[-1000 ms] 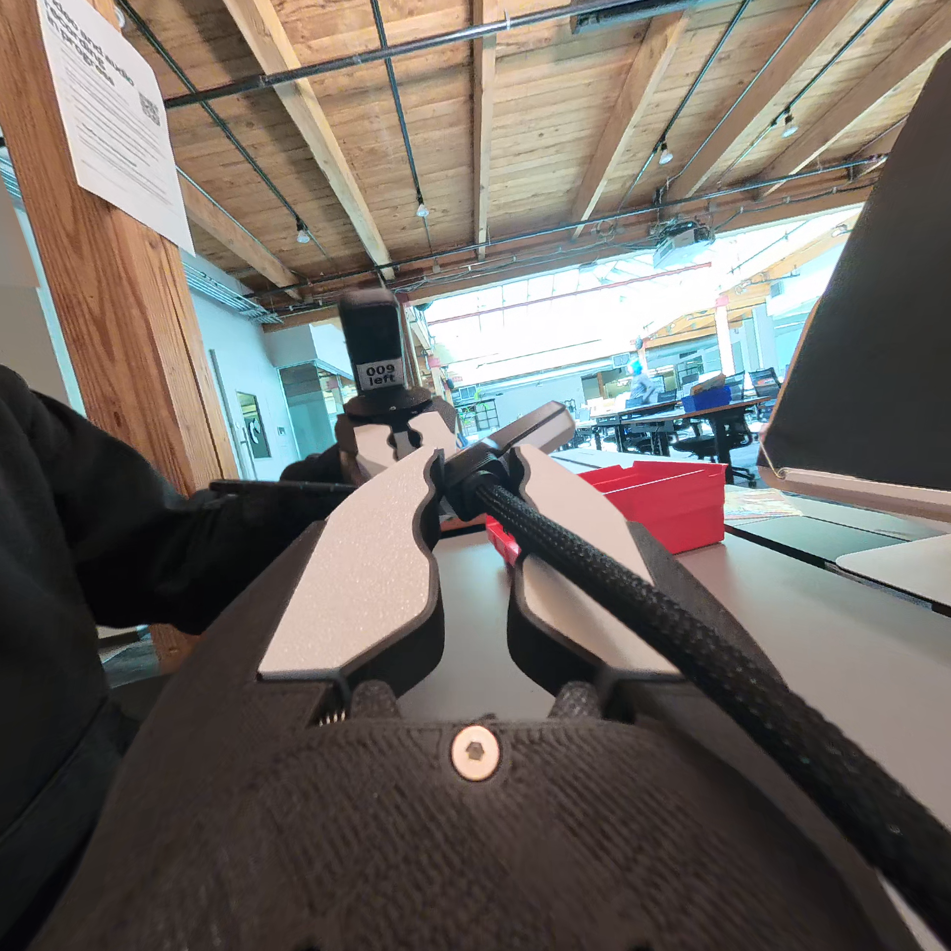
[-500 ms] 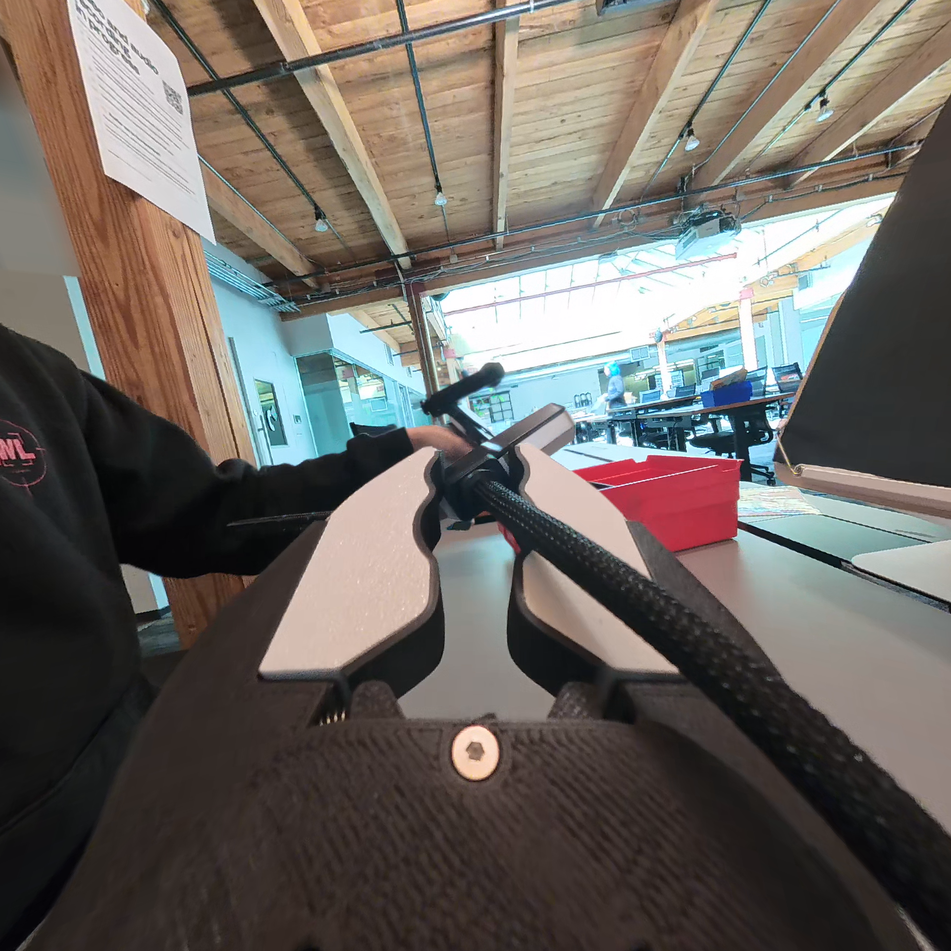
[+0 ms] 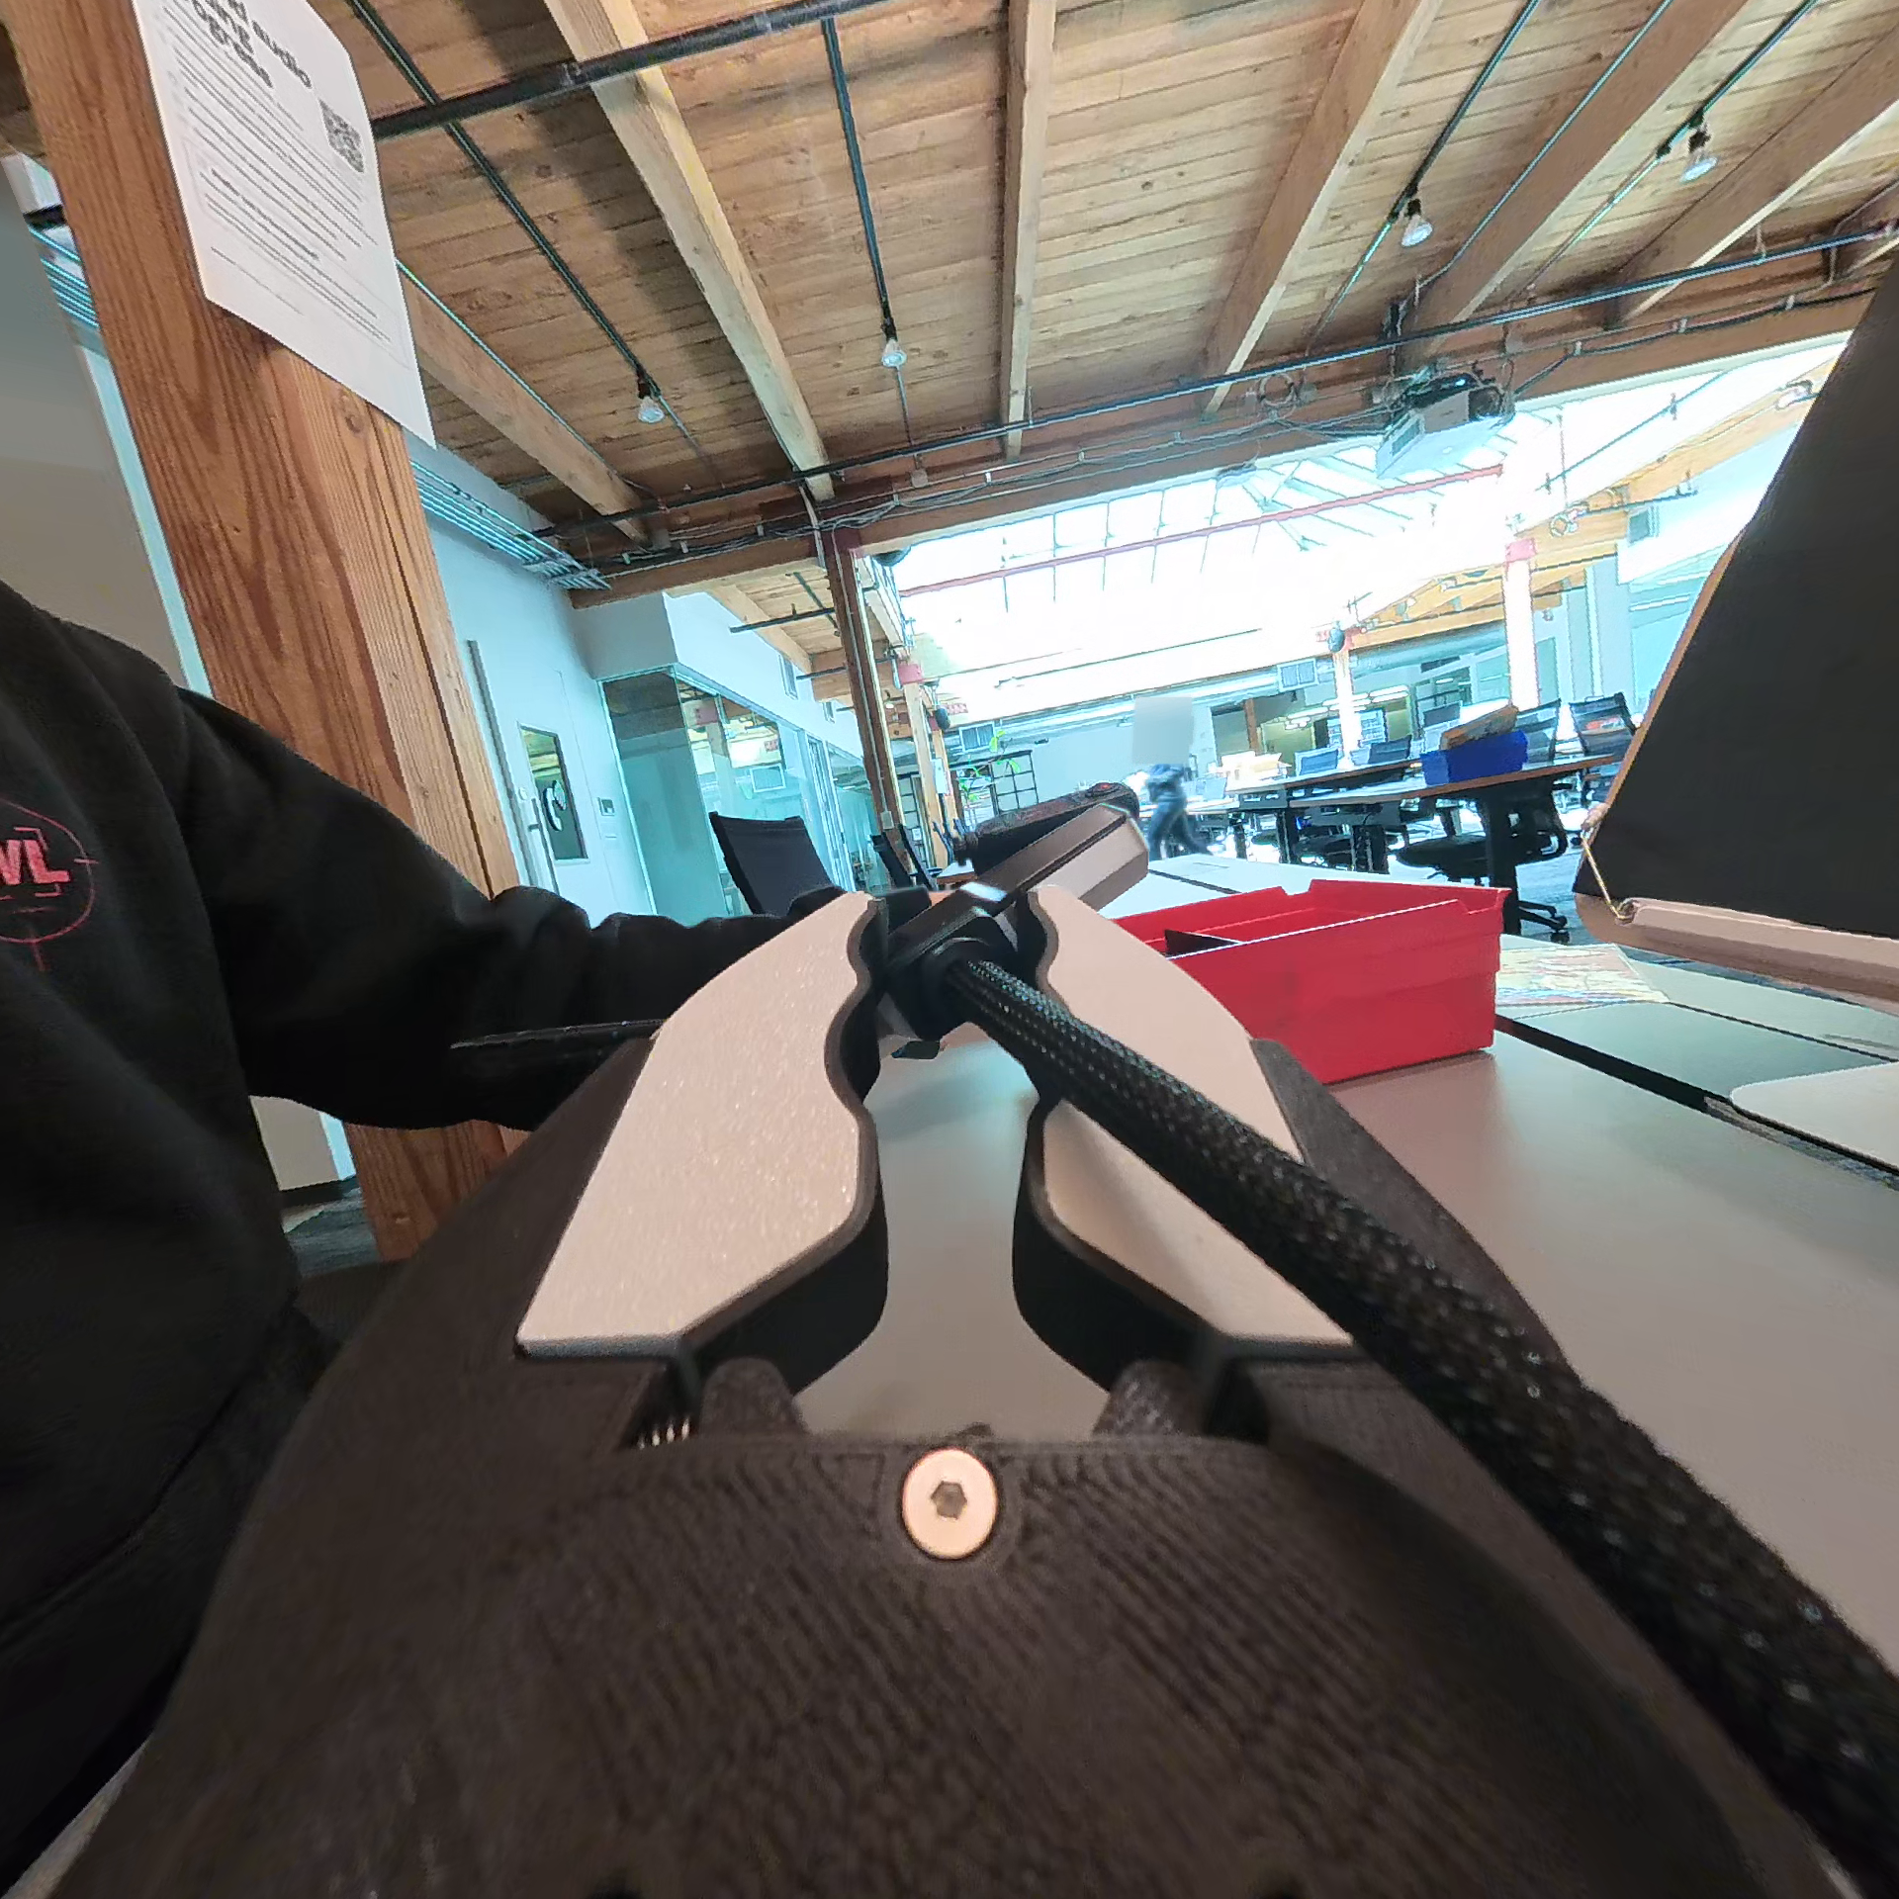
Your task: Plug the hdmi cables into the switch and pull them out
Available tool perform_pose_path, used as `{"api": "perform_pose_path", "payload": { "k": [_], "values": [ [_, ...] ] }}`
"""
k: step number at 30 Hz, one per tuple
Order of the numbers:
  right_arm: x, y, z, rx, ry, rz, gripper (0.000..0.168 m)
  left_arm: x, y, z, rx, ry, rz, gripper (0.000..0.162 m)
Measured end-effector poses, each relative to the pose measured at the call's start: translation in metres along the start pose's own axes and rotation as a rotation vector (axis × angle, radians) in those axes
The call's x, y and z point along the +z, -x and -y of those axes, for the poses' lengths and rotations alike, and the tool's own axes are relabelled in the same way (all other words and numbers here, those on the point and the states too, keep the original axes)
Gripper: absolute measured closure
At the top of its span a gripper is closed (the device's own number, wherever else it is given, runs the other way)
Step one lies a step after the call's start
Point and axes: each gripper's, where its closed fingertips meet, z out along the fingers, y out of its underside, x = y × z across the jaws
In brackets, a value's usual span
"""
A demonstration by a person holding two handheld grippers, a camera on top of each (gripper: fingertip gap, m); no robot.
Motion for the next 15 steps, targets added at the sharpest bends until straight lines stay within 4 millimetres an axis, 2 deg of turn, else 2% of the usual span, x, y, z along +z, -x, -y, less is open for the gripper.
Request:
{"api": "perform_pose_path", "payload": {
  "k": [4,8,10,15],
  "values": [
    [-0.001,0.000,0.001,-0.008,0.002,-0.002,0.144,-0.006,-0.002,0.010,0.027,-0.104,-0.030,0.144],
    [-0.001,0.001,0.003,-0.010,-0.004,0.000,0.144,-0.034,-0.007,0.028,0.089,-0.270,-0.079,0.147],
    [-0.001,0.001,0.003,-0.012,-0.004,0.002,0.144,-0.059,-0.014,0.042,0.157,-0.400,-0.124,0.148],
    [-0.001,0.003,0.005,-0.016,-0.009,0.009,0.144,-0.141,-0.040,0.074,0.357,-0.794,-0.288,0.150]
  ]
}}
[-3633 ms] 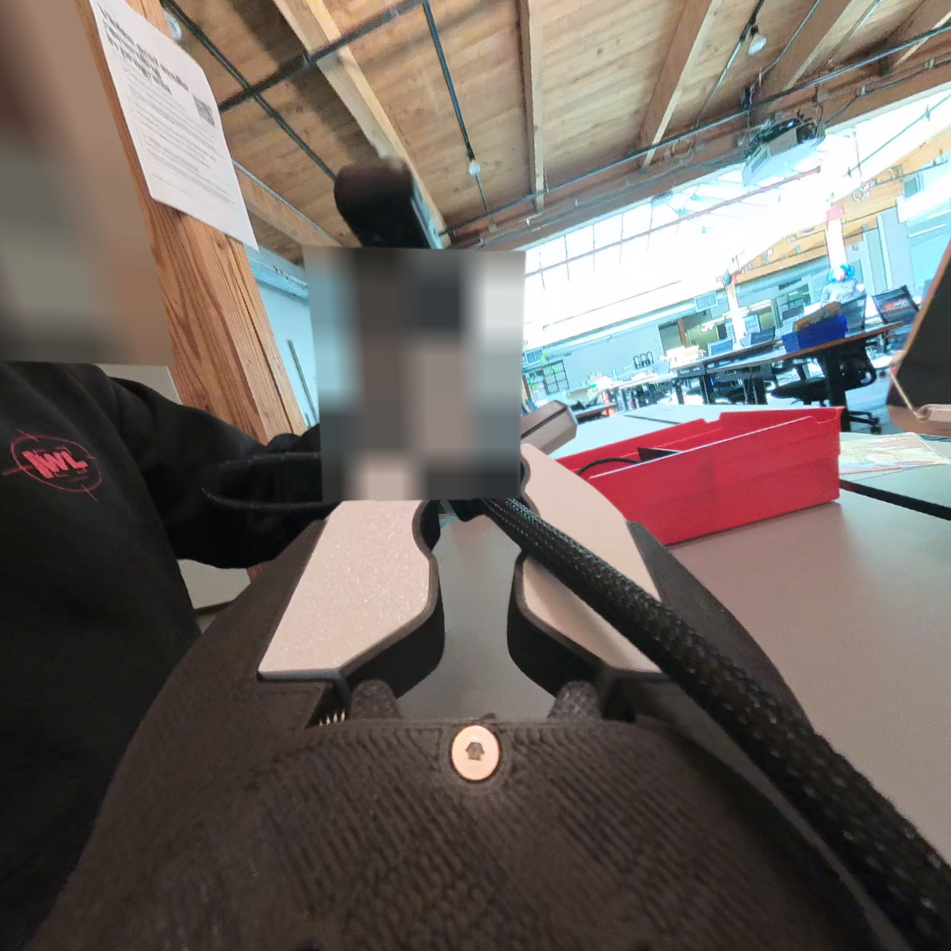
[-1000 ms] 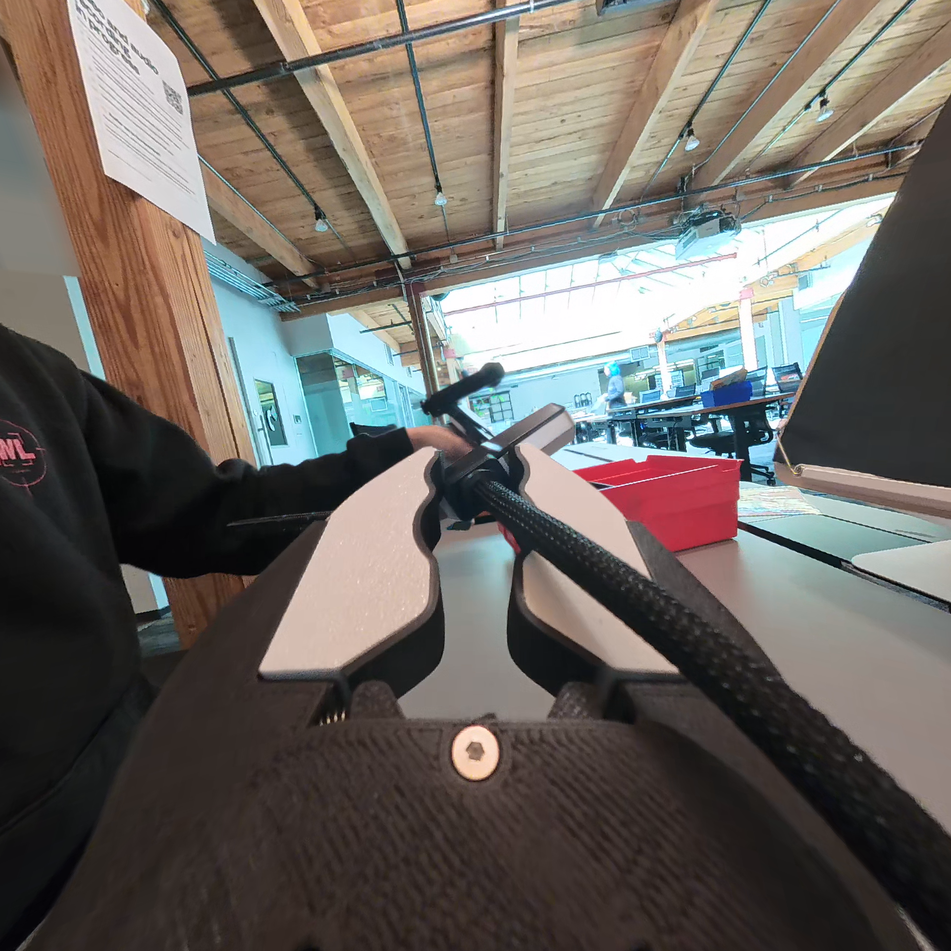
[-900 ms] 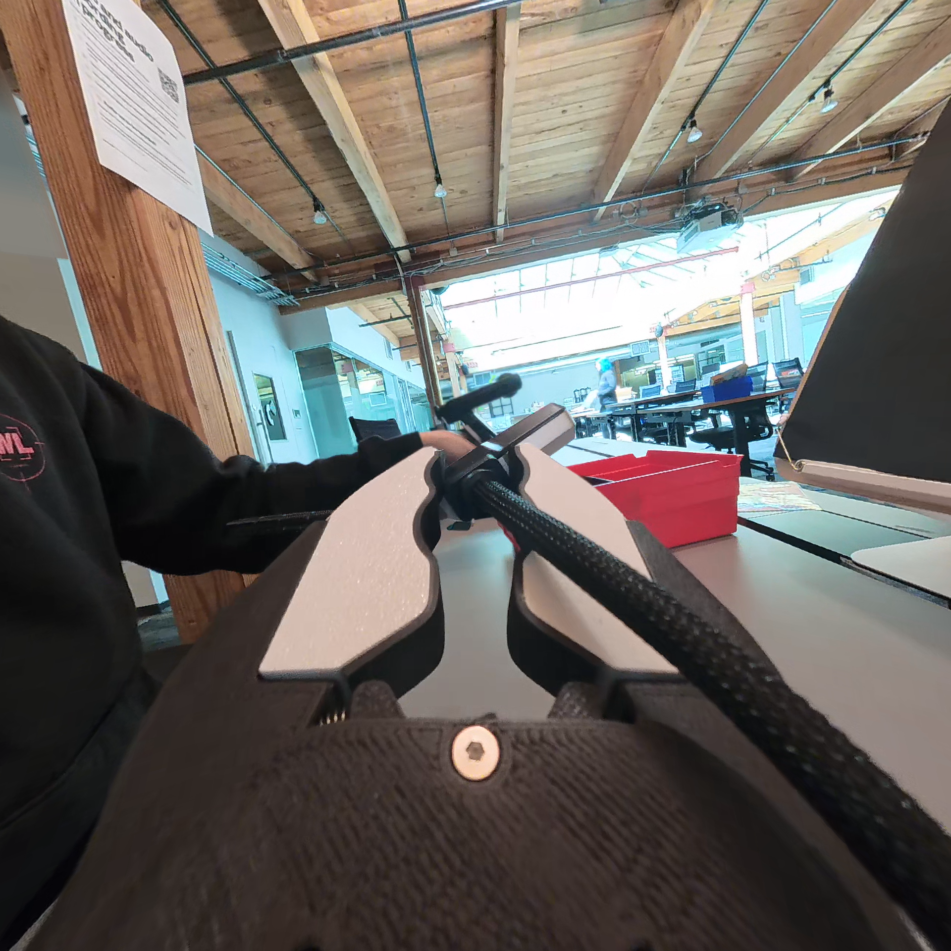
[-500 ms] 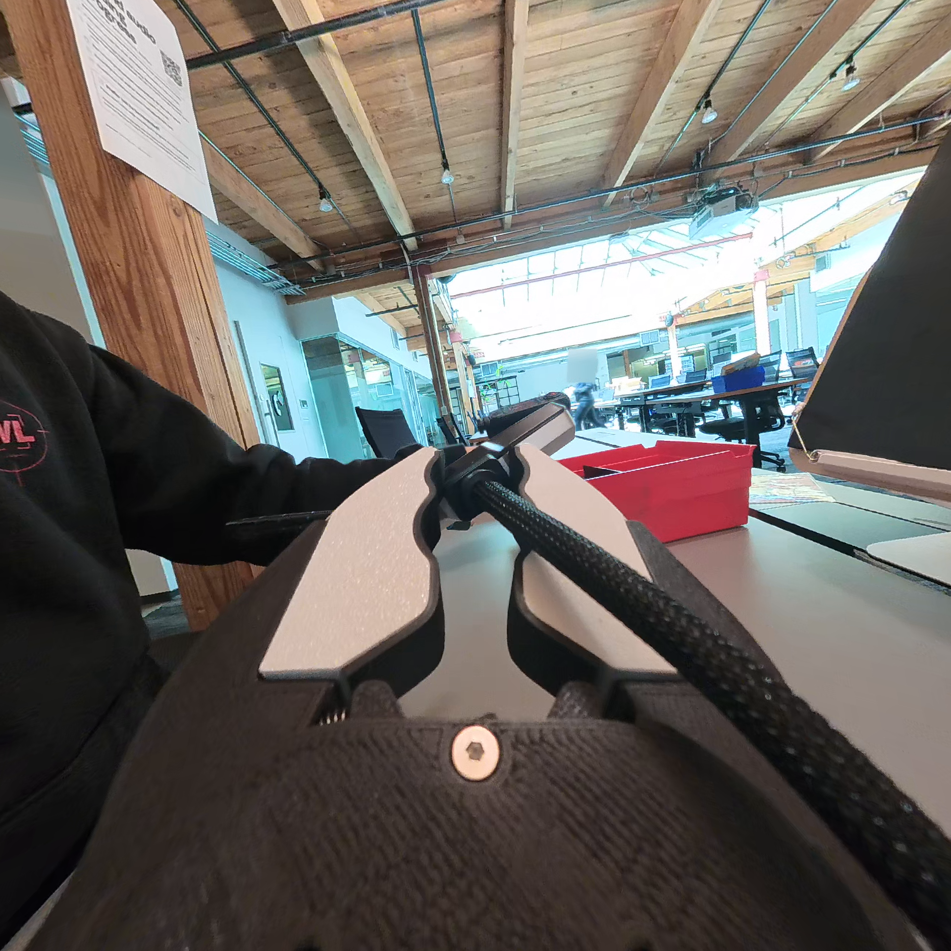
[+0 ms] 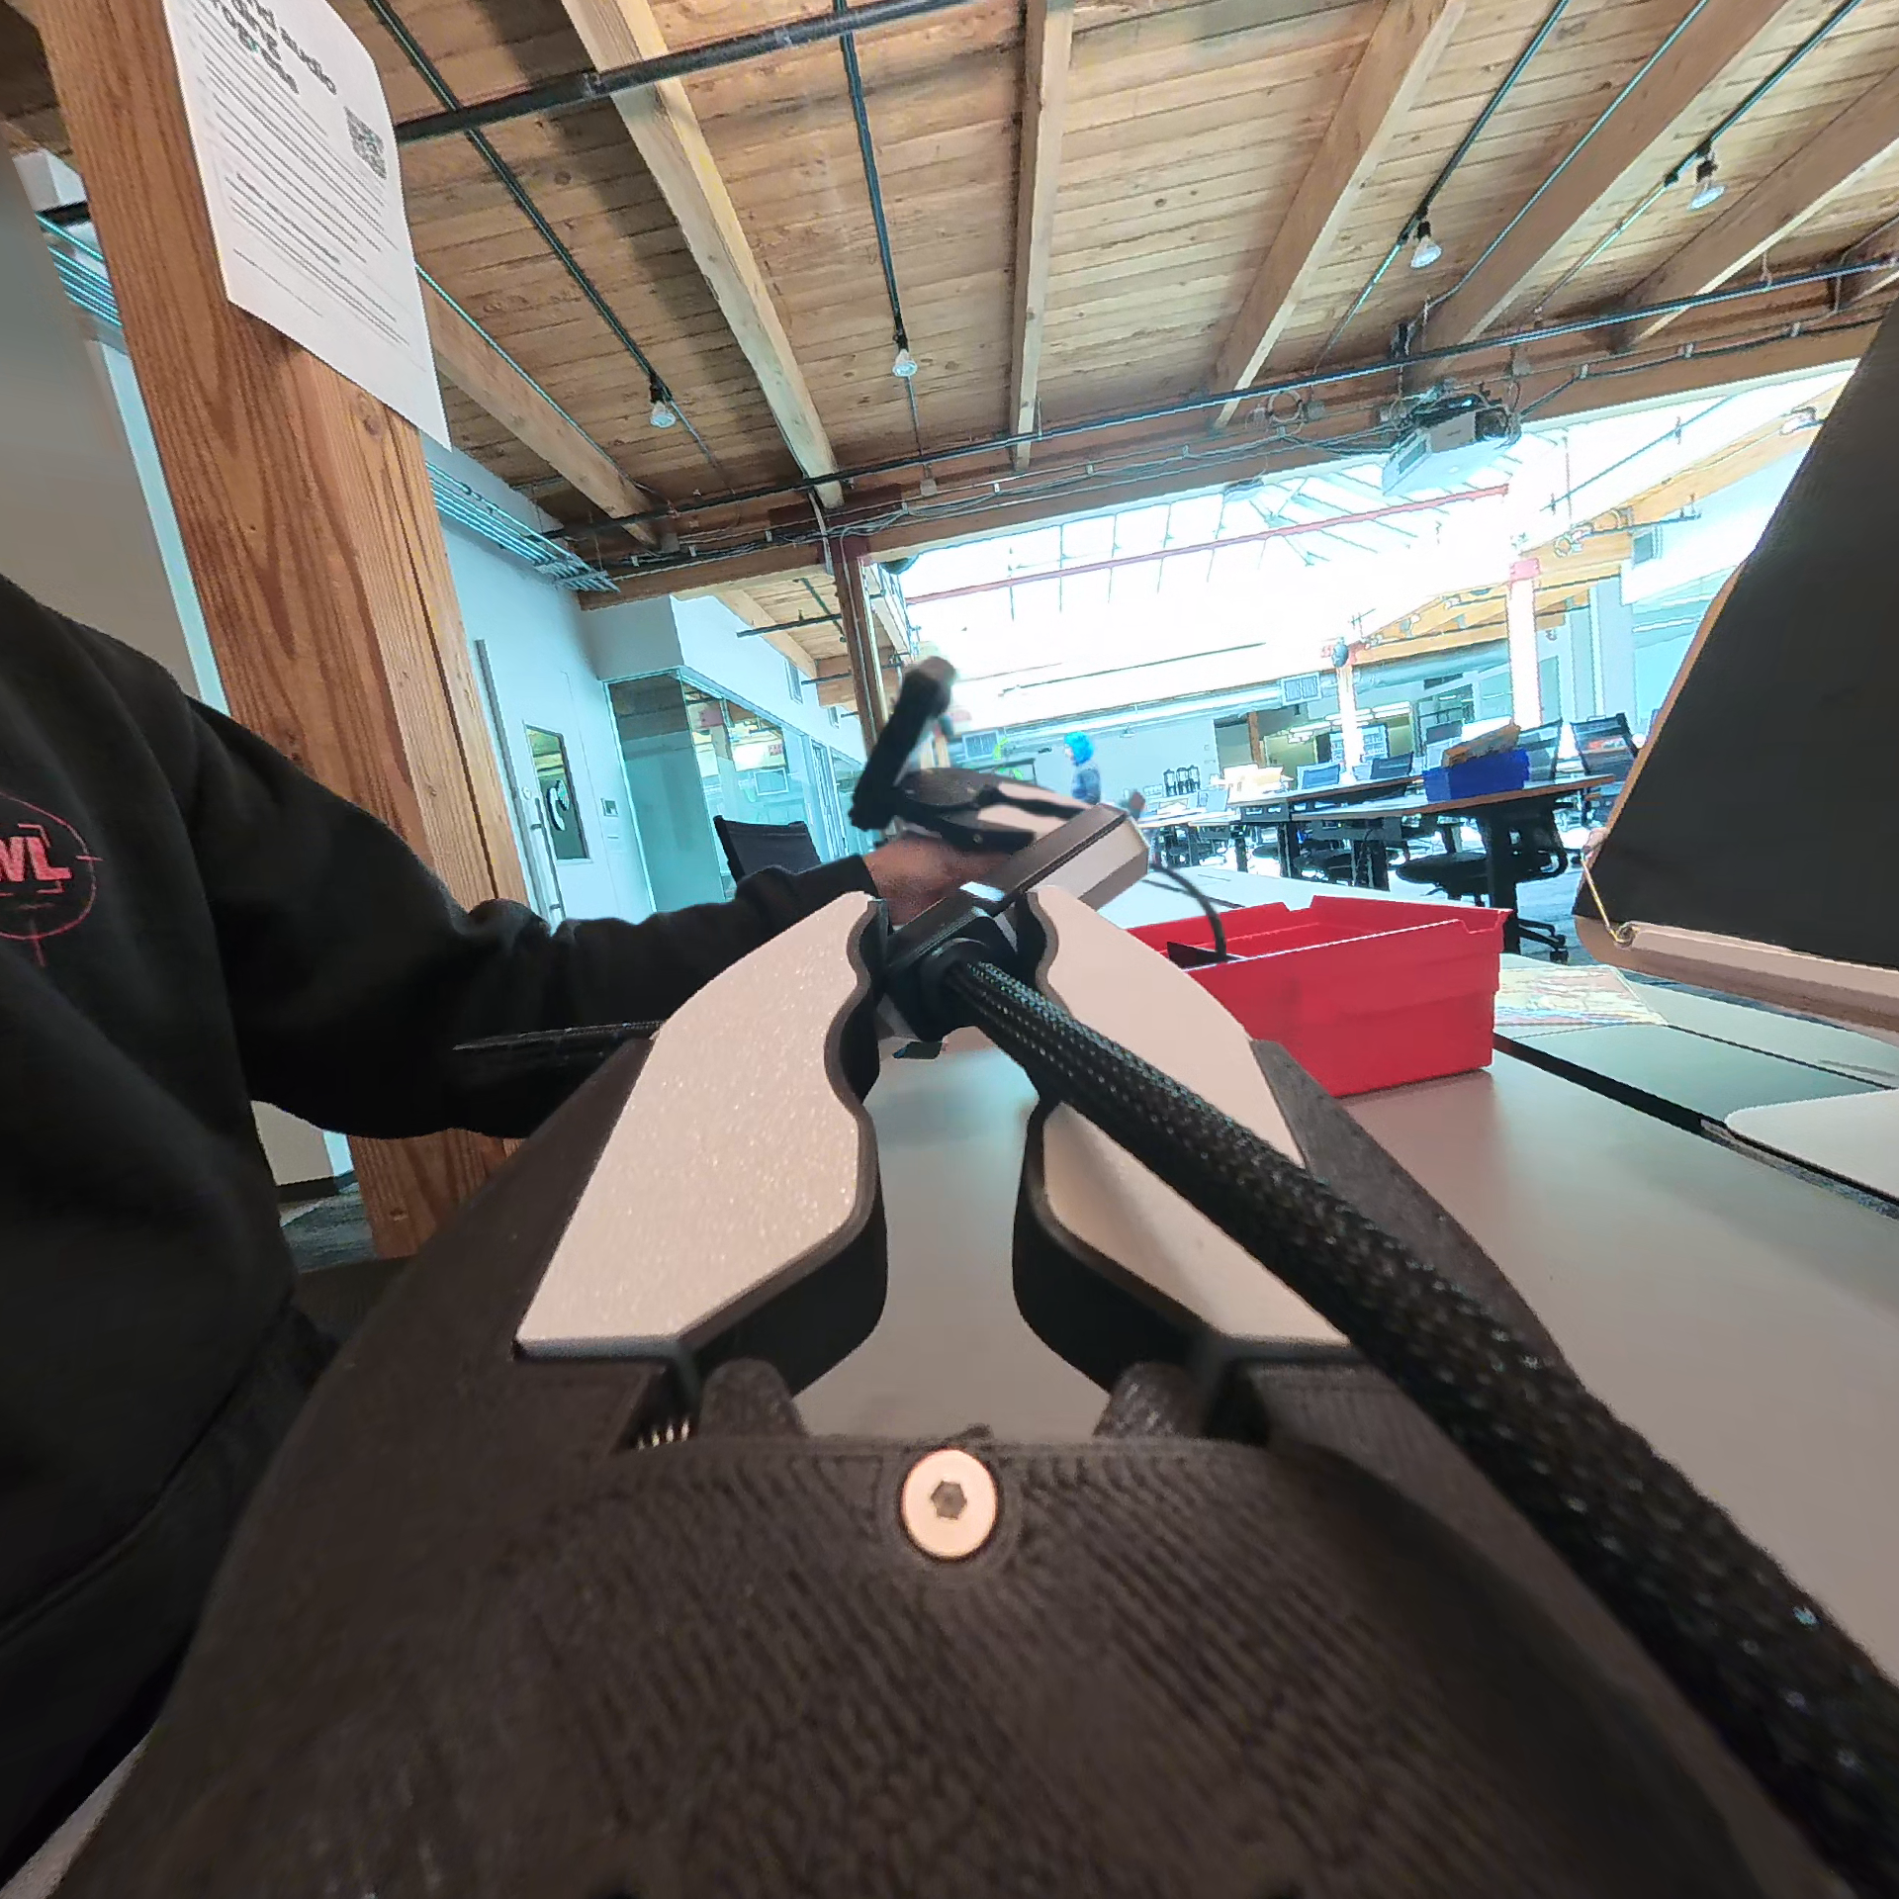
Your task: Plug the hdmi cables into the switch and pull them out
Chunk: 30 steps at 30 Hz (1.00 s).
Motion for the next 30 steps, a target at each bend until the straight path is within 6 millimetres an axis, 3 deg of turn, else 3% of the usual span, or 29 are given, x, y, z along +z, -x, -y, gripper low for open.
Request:
{"api": "perform_pose_path", "payload": {
  "k": [3,7,9,12,15,19,25,30],
  "values": [
    [0.000,0.001,0.001,-0.004,-0.003,0.004,0.144,-0.021,-0.009,0.032,0.131,-0.125,-0.014,0.151],
    [0.000,0.002,0.002,-0.005,-0.006,0.009,0.144,-0.051,-0.037,0.079,0.277,-0.321,-0.037,0.151],
    [0.000,0.003,0.002,-0.010,-0.007,0.011,0.144,-0.059,-0.057,0.091,0.341,-0.375,-0.027,0.151],
    [-0.003,0.005,0.007,-0.019,-0.023,0.020,0.144,-0.061,-0.099,0.093,0.488,-0.413,0.029,0.151],
    [-0.007,0.007,0.016,-0.019,-0.065,0.033,0.144,-0.054,-0.139,0.078,0.613,-0.404,0.168,0.151],
    [-0.014,0.011,0.025,-0.031,-0.098,0.056,0.144,-0.039,-0.193,0.037,0.731,-0.317,0.241,0.150],
    [-0.021,0.022,0.027,-0.043,-0.078,0.119,0.144,-0.036,-0.256,-0.011,0.619,-0.229,0.056,0.152],
    [-0.021,0.030,0.021,-0.052,-0.025,0.162,0.144,-0.039,-0.316,-0.055,0.522,-0.056,-0.277,0.147]
  ]
}}
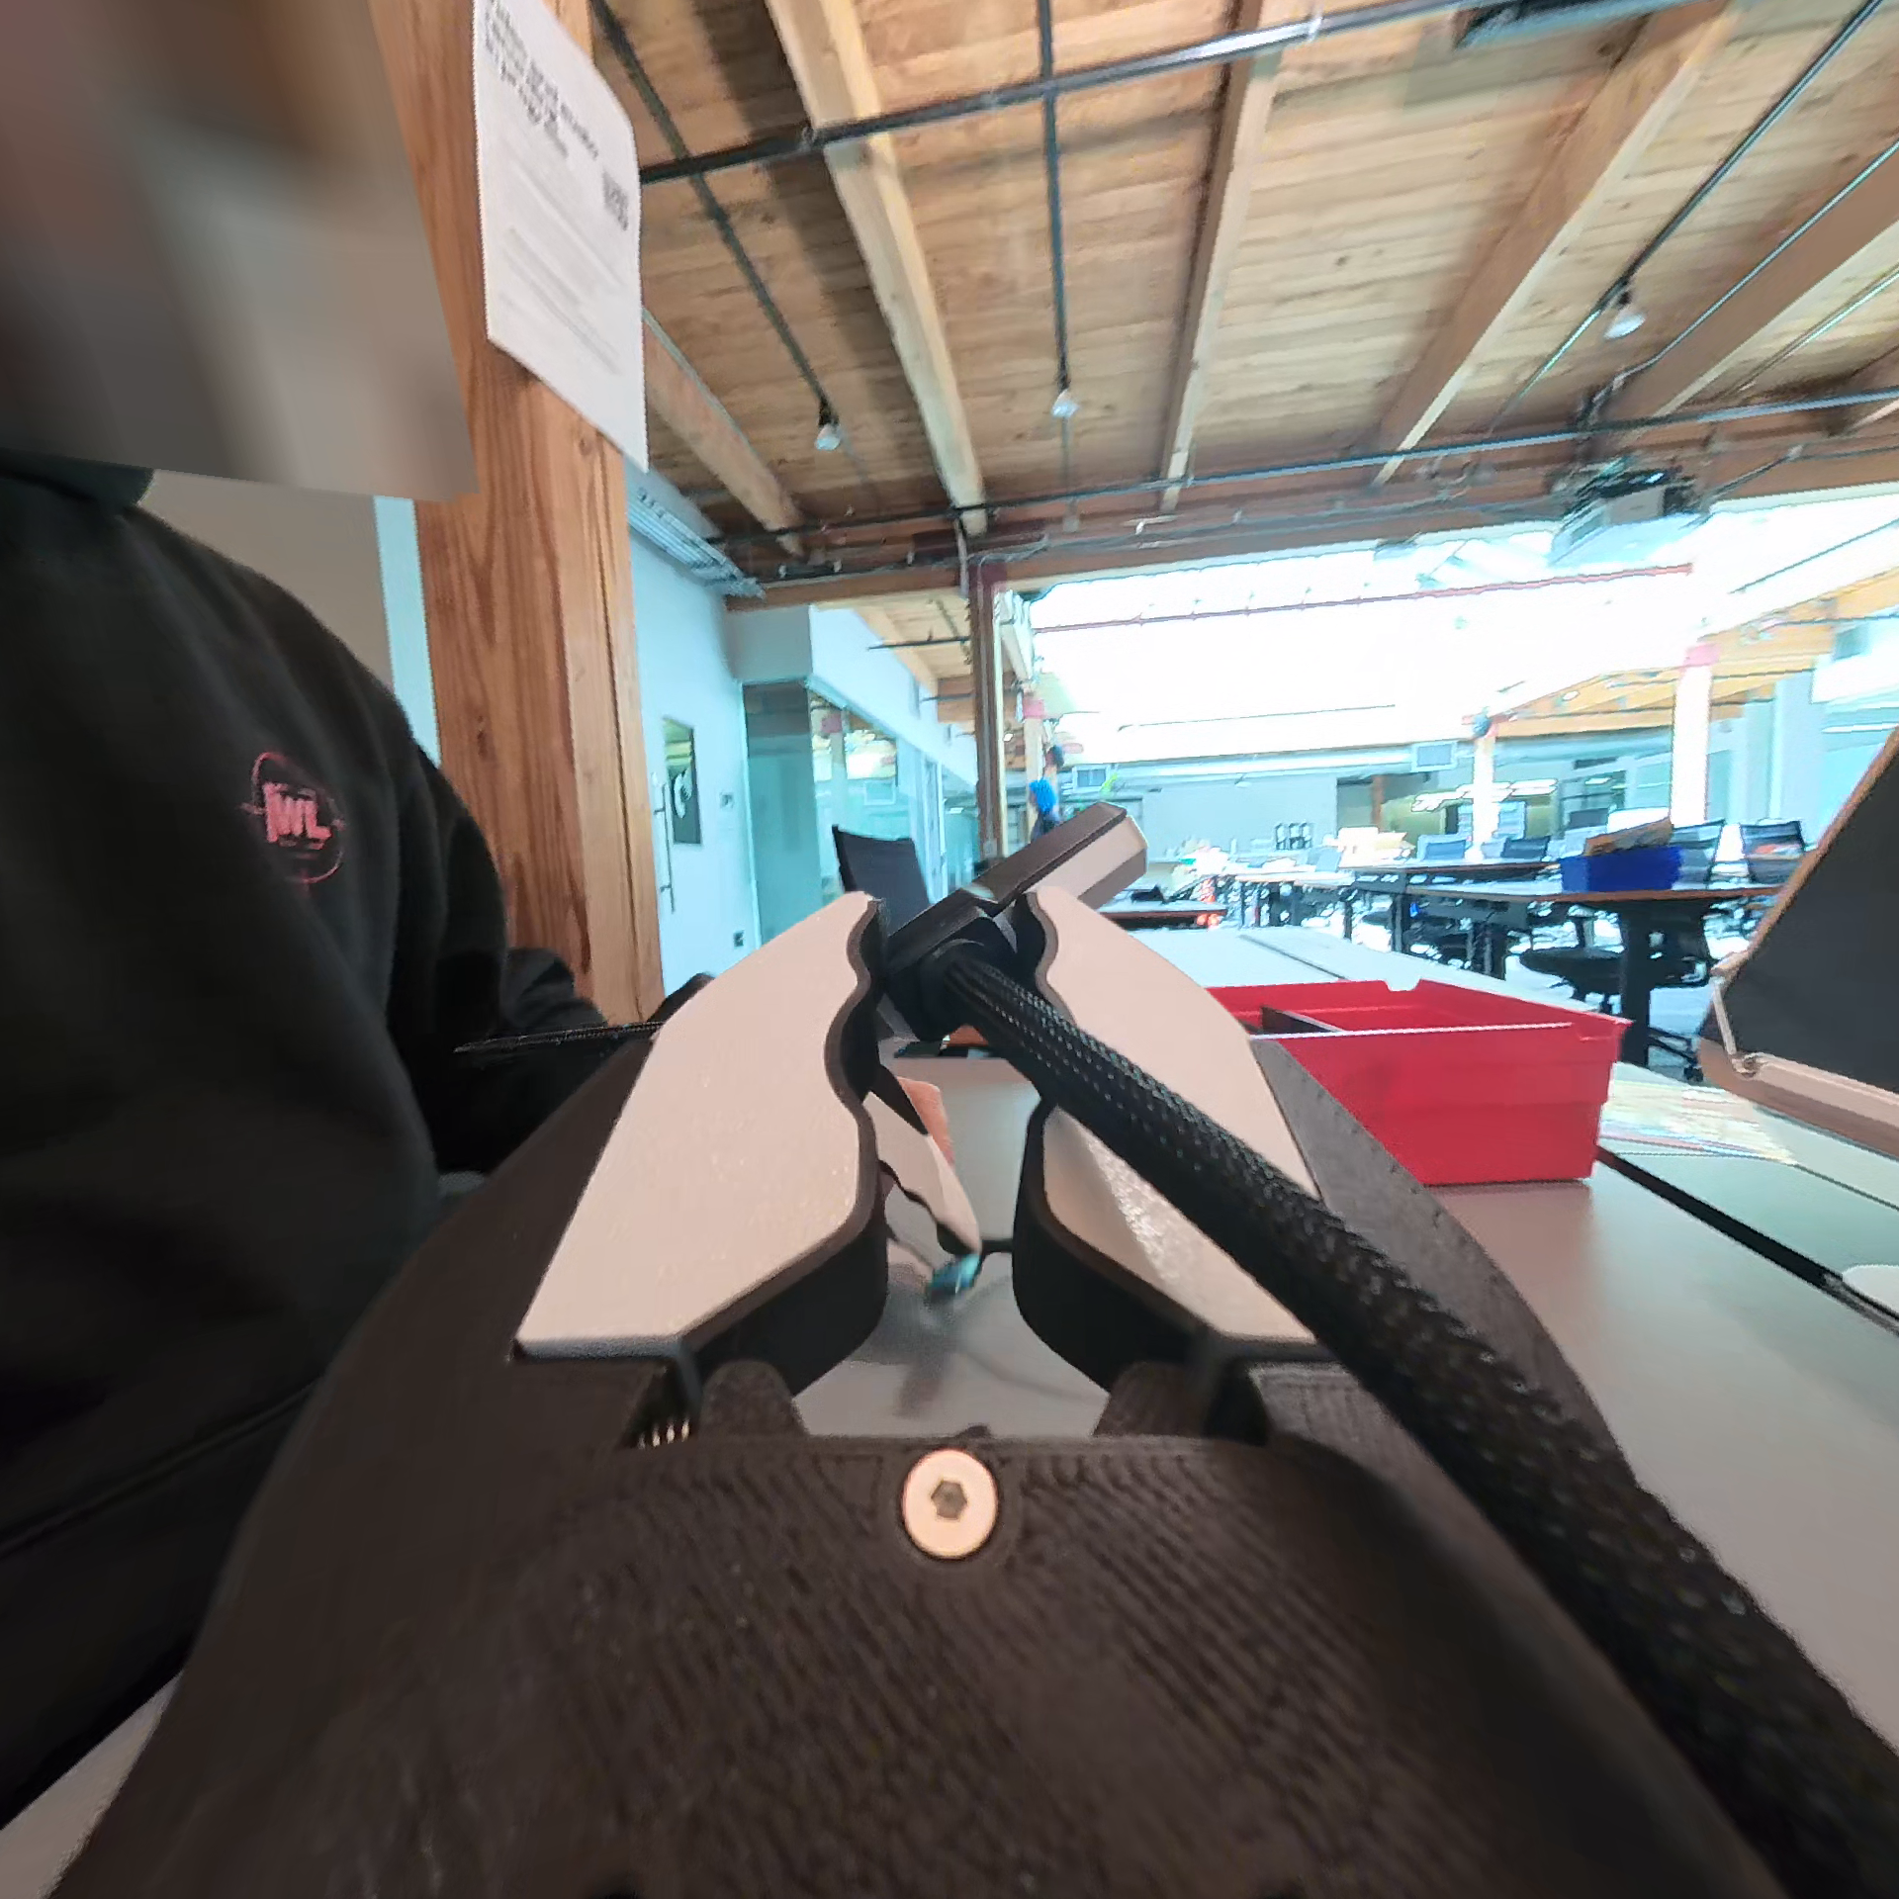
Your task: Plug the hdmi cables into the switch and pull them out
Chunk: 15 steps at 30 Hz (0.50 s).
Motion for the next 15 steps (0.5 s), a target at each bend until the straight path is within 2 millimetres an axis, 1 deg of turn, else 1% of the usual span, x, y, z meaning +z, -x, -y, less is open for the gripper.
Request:
{"api": "perform_pose_path", "payload": {
  "k": [1,2,3,4,6,7,8,11,12,15],
  "values": [
    [0.000,0.001,-0.001,0.003,0.005,0.010,0.144,0.001,-0.011,-0.001,-0.019,0.019,-0.087,0.144],
    [0.000,0.003,-0.001,0.006,0.007,0.021,0.144,0.000,-0.019,0.001,-0.033,0.028,-0.168,0.136],
    [-0.001,0.005,-0.002,0.010,0.012,0.036,0.145,-0.002,-0.024,0.005,-0.047,0.020,-0.240,0.131],
    [-0.001,0.008,-0.002,0.013,0.017,0.051,0.144,-0.006,-0.027,0.011,-0.062,0.004,-0.315,0.131],
    [-0.001,0.012,-0.003,0.016,0.026,0.070,0.144,-0.013,-0.023,0.021,-0.095,-0.021,-0.419,0.131],
    [-0.001,0.012,-0.003,0.015,0.028,0.072,0.144,-0.016,-0.022,0.021,-0.101,-0.004,-0.488,0.131],
    [-0.001,0.012,-0.003,0.013,0.029,0.070,0.144,-0.017,-0.022,0.017,-0.094,0.038,-0.551,0.129],
    [-0.001,0.012,-0.003,0.014,0.032,0.070,0.145,-0.007,-0.012,-0.006,-0.027,0.178,-0.618,0.128],
    [-0.001,0.012,-0.004,0.014,0.035,0.072,0.144,-0.003,-0.010,-0.010,-0.020,0.194,-0.637,0.130],
    [-0.001,0.013,-0.005,0.015,0.038,0.073,0.144,0.003,-0.017,-0.008,-0.027,0.201,-0.731,0.132]
  ]
}}
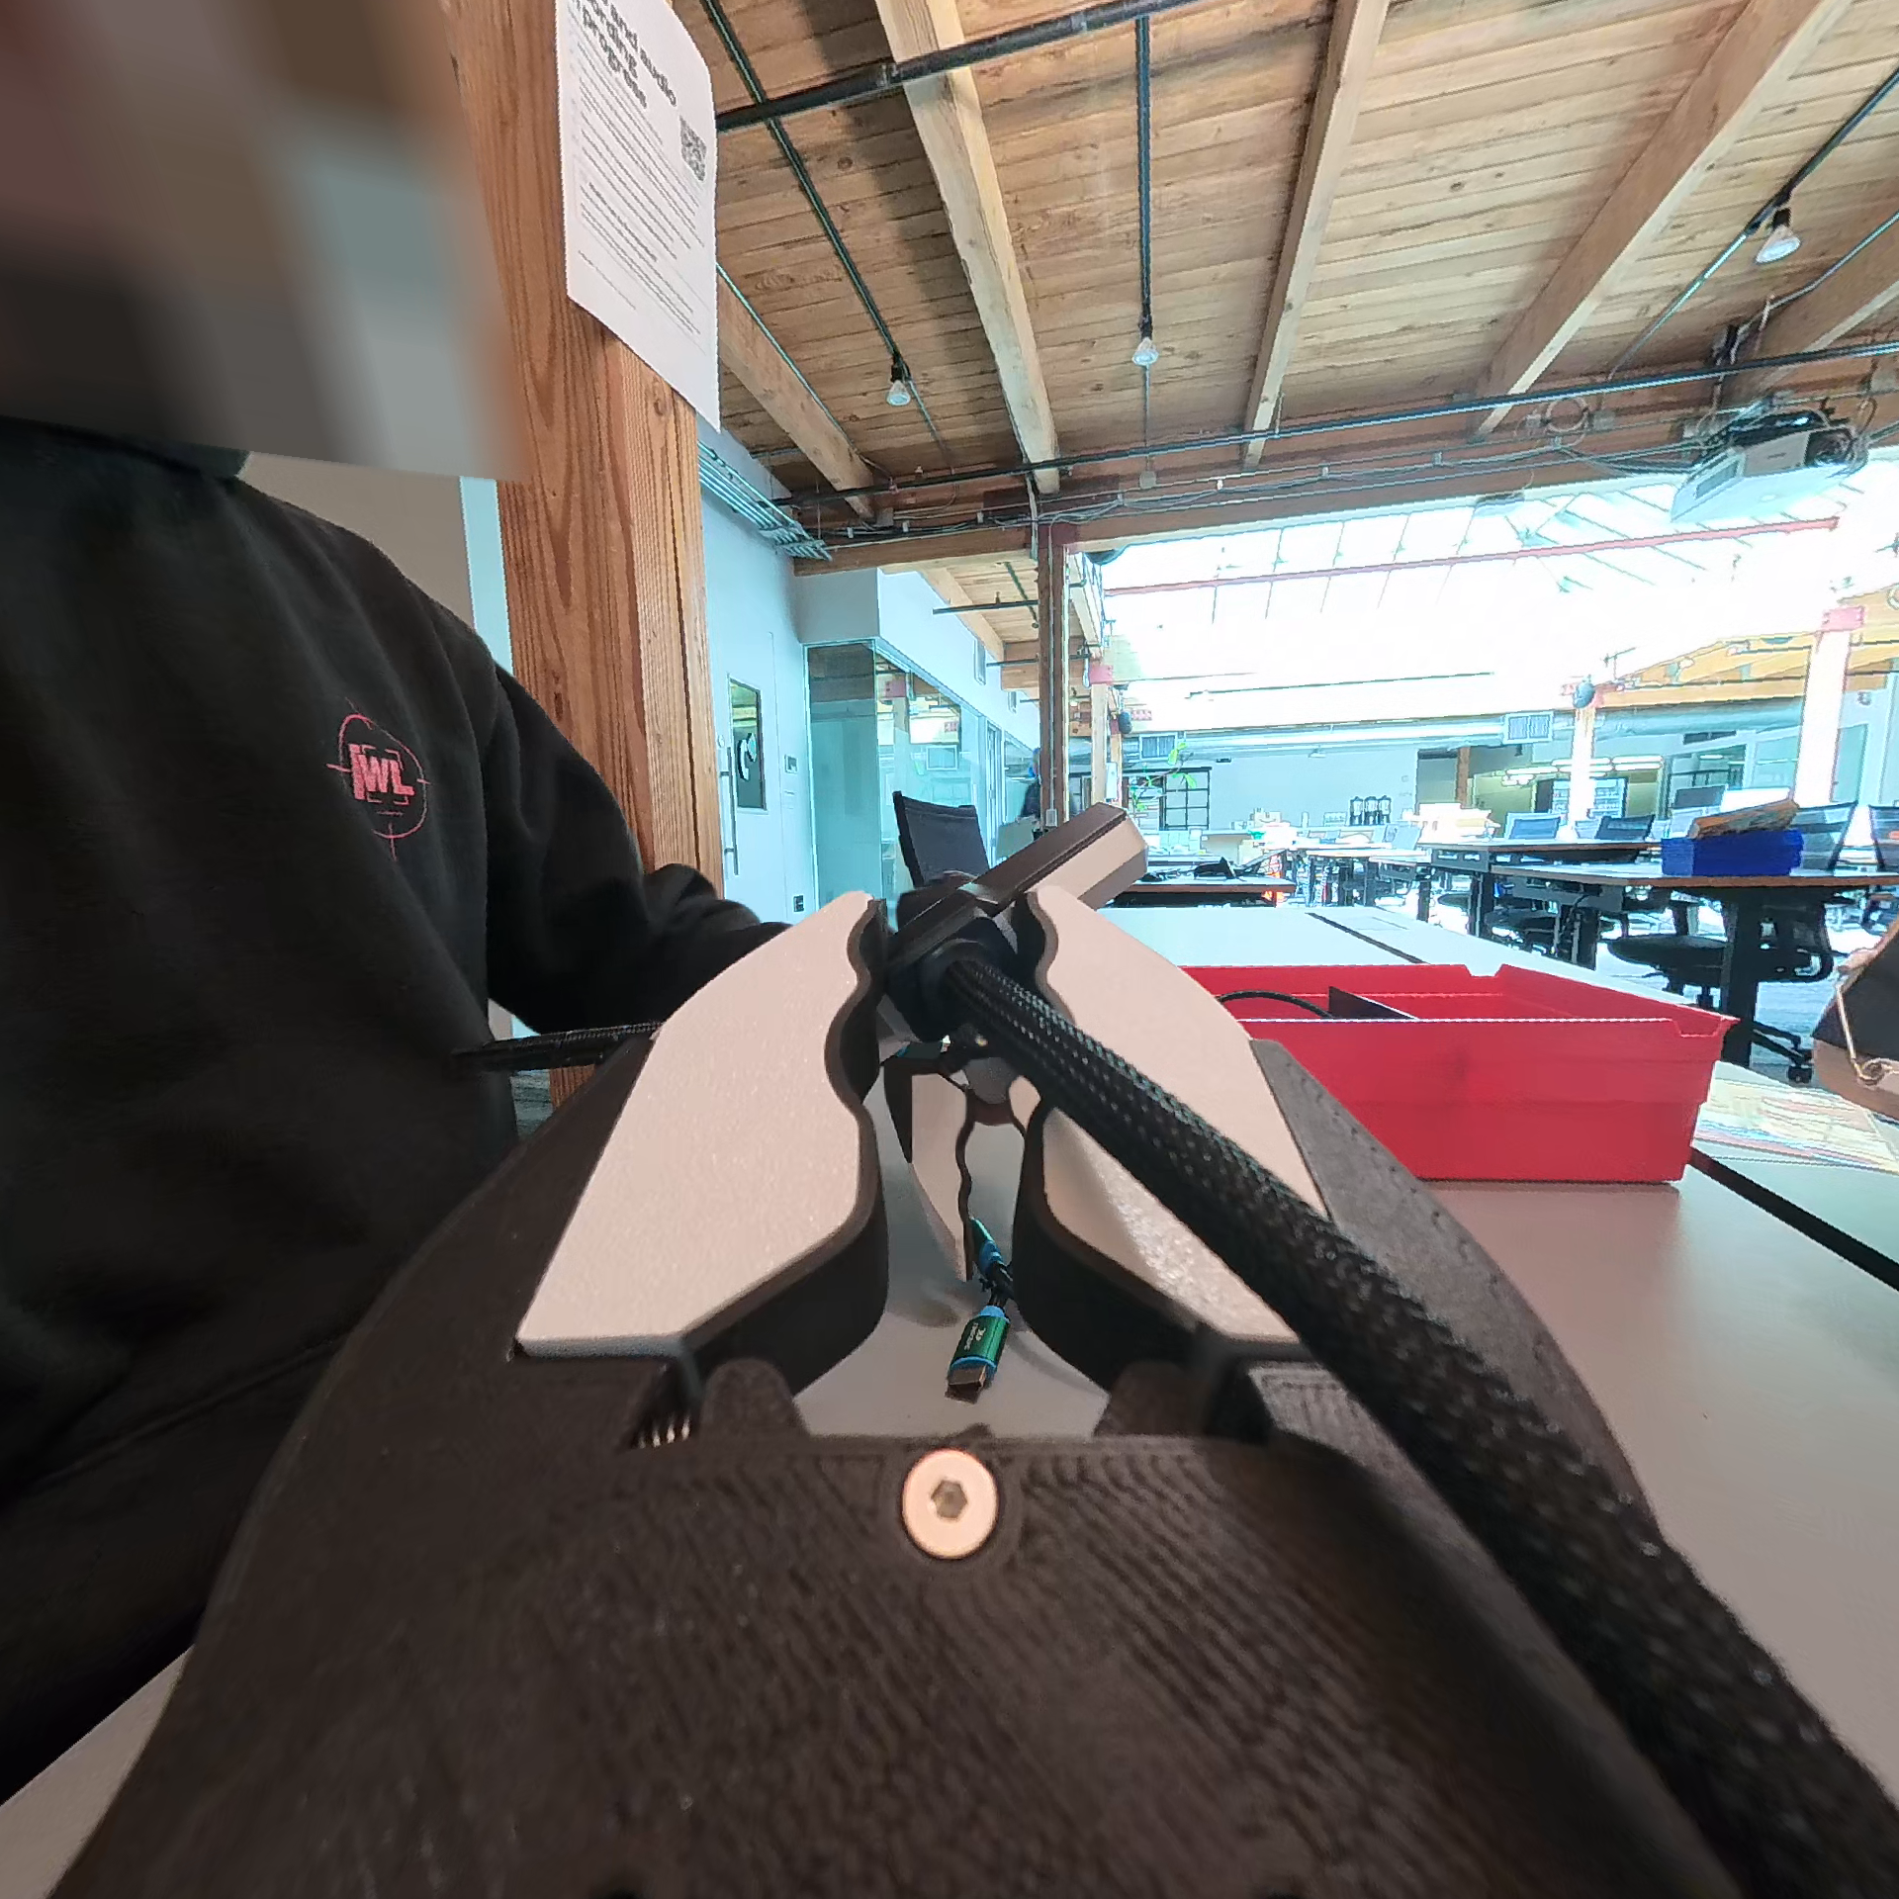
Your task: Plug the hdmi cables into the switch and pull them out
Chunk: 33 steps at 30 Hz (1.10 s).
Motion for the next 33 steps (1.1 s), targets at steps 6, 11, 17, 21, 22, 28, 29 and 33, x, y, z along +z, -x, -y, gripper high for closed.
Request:
{"api": "perform_pose_path", "payload": {
  "k": [6,11,17,21,22,28,29,33],
  "values": [
    [0.001,0.000,-0.003,0.012,0.009,0.010,0.144,0.015,-0.004,-0.002,0.085,0.030,-0.052,0.140],
    [0.000,0.000,-0.005,0.025,0.009,0.017,0.145,0.025,-0.007,0.007,0.071,-0.070,-0.047,0.148],
    [-0.001,-0.004,-0.006,0.042,-0.001,0.008,0.145,0.027,0.015,0.008,-0.116,-0.058,0.102,0.155],
    [-0.003,-0.005,-0.004,0.068,-0.040,0.019,0.145,-0.002,0.027,0.026,-0.234,-0.097,0.139,0.156],
    [-0.004,-0.006,-0.004,0.071,-0.043,0.017,0.145,-0.014,0.030,0.033,-0.264,-0.105,0.153,0.155],
    [-0.006,-0.017,-0.008,0.098,-0.064,-0.024,0.144,-0.074,0.033,0.087,-0.345,-0.217,0.184,0.156],
    [-0.006,-0.018,-0.008,0.111,-0.079,-0.024,0.144,-0.077,0.034,0.091,-0.346,-0.215,0.205,0.155],
    [-0.008,-0.022,-0.008,0.166,-0.148,-0.004,0.144,-0.079,0.029,0.107,-0.383,-0.257,0.205,0.156]
  ]
}}
